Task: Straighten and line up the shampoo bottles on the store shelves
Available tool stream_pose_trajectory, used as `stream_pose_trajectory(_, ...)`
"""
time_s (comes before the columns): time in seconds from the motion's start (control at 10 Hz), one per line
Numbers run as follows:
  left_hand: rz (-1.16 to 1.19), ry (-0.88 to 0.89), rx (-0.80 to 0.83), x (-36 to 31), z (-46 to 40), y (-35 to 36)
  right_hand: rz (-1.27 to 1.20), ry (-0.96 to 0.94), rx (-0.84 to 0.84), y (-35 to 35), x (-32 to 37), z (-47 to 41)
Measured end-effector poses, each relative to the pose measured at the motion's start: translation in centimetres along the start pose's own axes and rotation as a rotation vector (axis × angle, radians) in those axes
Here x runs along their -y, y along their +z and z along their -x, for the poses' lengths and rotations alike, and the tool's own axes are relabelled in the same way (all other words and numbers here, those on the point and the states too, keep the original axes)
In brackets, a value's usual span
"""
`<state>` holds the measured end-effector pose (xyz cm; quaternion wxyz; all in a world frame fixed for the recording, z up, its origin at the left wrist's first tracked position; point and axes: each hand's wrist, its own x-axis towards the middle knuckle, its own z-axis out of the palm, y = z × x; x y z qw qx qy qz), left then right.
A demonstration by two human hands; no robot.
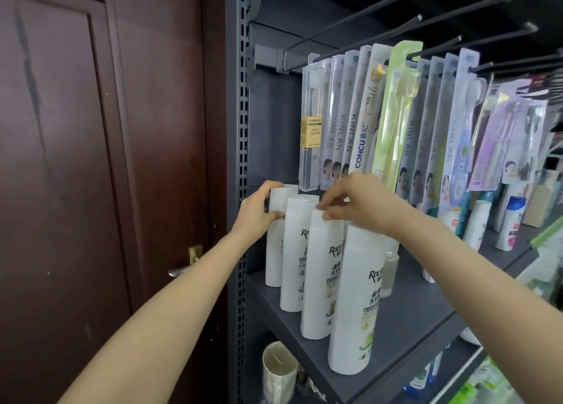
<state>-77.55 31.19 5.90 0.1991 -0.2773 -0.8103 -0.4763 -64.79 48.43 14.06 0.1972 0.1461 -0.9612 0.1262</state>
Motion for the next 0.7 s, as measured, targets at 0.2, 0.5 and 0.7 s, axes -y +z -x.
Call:
stream_pose_trajectory(0.2,-0.111,-0.031,0.038,-0.8,-0.7,0.0,-0.017,0.014,0.005,0.0,0.0,0.0)
stream_pose_trajectory(0.5,-0.291,-0.045,-0.065,-2.8,-0.4,0.0,0.008,0.024,0.031,-0.3,0.4,0.1)
stream_pose_trajectory(0.7,-0.344,-0.047,-0.137,-4.6,0.9,-1.5,-0.033,0.031,0.018,-0.5,0.9,0.8)
